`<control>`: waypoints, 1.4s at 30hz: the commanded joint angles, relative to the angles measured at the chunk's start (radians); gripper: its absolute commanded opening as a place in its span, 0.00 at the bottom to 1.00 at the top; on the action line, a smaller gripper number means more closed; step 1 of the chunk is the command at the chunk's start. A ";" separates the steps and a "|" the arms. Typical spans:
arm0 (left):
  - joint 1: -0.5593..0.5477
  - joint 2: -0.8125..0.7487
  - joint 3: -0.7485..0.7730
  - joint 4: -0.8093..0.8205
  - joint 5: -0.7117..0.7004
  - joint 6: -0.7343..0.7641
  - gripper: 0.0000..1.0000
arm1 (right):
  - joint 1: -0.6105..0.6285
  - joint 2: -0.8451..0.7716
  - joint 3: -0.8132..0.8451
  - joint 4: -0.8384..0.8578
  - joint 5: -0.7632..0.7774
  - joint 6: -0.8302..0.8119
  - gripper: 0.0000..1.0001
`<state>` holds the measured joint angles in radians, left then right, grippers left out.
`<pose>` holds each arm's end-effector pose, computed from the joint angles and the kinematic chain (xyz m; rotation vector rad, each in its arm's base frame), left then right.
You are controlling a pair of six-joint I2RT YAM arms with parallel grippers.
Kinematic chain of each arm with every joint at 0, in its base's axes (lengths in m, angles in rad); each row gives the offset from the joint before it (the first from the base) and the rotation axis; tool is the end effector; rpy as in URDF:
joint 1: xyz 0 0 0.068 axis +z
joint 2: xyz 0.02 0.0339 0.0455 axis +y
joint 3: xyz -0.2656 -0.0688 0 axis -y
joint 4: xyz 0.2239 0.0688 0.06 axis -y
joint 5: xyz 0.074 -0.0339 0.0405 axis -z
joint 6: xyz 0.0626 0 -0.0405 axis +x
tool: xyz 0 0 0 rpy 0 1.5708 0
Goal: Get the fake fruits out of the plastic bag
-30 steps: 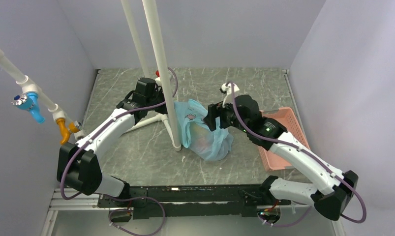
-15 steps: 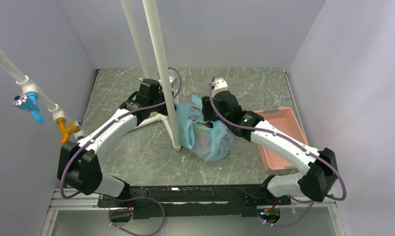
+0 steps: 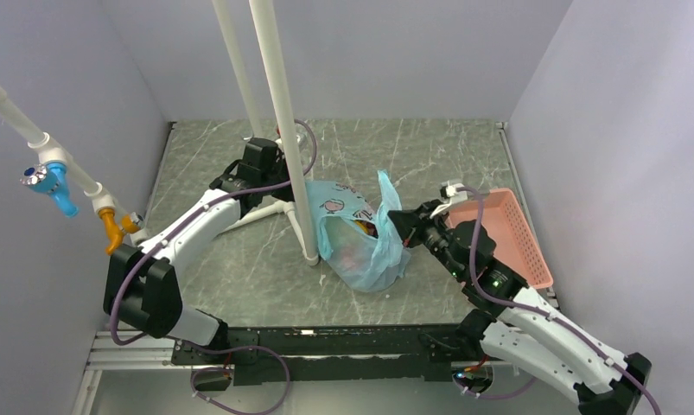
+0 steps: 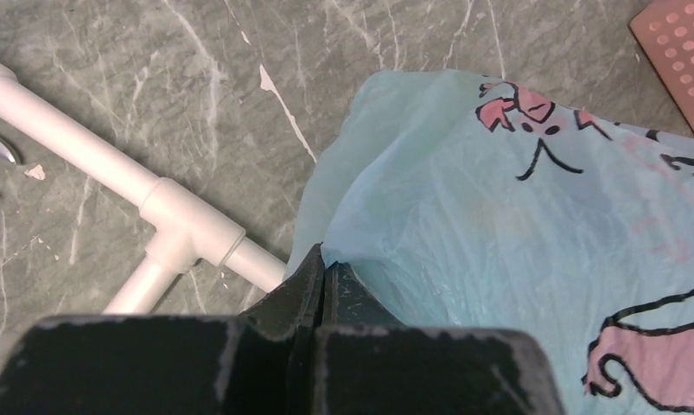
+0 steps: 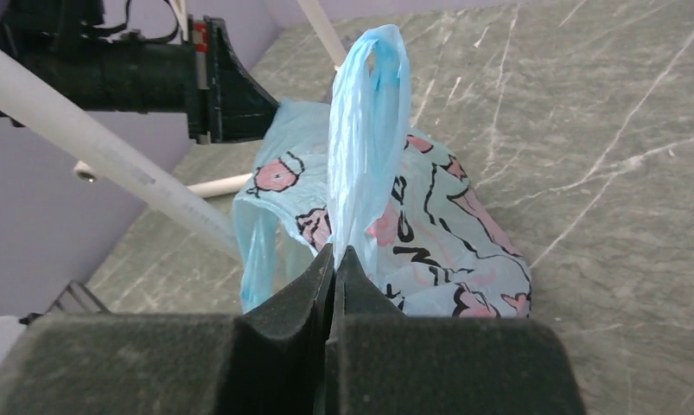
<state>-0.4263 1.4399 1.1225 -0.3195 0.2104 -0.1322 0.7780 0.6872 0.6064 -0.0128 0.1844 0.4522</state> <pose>0.2909 -0.1465 0.2835 0.4465 2.2001 -0.5390 0.1346 0.1165 0.3111 -0.1358 1.7169 0.7721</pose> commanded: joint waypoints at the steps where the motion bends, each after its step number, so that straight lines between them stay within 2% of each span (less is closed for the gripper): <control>1: 0.013 0.011 0.037 0.010 0.024 0.025 0.00 | -0.004 -0.060 -0.052 0.018 -0.071 0.040 0.00; 4: 0.037 0.011 0.042 0.013 0.051 0.007 0.00 | -0.004 -0.126 -0.114 -0.013 -0.049 0.020 0.00; 8: 0.068 0.031 0.087 -0.035 0.081 -0.012 0.00 | -0.004 -0.187 -0.157 -0.068 0.163 0.078 0.00; 13: 0.129 0.070 0.105 -0.032 0.204 -0.079 0.00 | -0.003 -0.172 -0.179 -0.122 0.160 0.091 0.00; 17: 0.127 0.100 0.117 -0.060 0.229 -0.083 0.00 | -0.004 -0.216 -0.194 -0.261 0.259 0.166 0.00; 18: 0.124 0.100 0.111 -0.052 0.238 -0.087 0.00 | -0.003 -0.233 -0.198 -0.293 0.279 0.171 0.03; 20: 0.122 0.100 0.112 -0.053 0.222 -0.083 0.00 | -0.004 -0.262 -0.188 -0.344 0.297 0.171 0.21; 26: 0.123 0.071 0.120 -0.068 0.177 -0.069 0.00 | -0.005 -0.246 -0.098 -0.486 0.252 0.277 0.46; 27: 0.123 0.064 0.115 -0.065 0.178 -0.072 0.00 | -0.004 -0.237 -0.079 -0.488 0.223 0.264 0.53; 28: 0.123 0.057 0.112 -0.060 0.179 -0.074 0.00 | -0.005 -0.223 -0.059 -0.466 0.179 0.232 0.67; 29: 0.123 0.049 0.107 -0.054 0.180 -0.077 0.00 | -0.005 -0.203 -0.034 -0.460 0.143 0.207 0.77; 33: 0.117 0.022 0.100 -0.050 0.165 -0.066 0.00 | -0.005 -0.071 0.192 -0.618 0.171 0.237 0.93; 35: 0.110 0.010 0.101 -0.055 0.140 -0.045 0.00 | -0.005 0.012 0.299 -0.676 0.186 0.235 0.99; 39: 0.089 -0.024 0.090 -0.051 0.096 -0.020 0.00 | -0.004 0.281 0.630 -0.938 0.259 0.291 0.99; 42: 0.077 -0.043 0.073 -0.031 0.085 -0.020 0.00 | 0.008 0.401 0.740 -0.988 0.244 0.265 0.99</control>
<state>-0.3355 1.4605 1.1999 -0.3935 0.3386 -0.1783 0.7731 0.9596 1.2228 -0.8173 0.4103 0.7124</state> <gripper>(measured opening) 0.012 0.991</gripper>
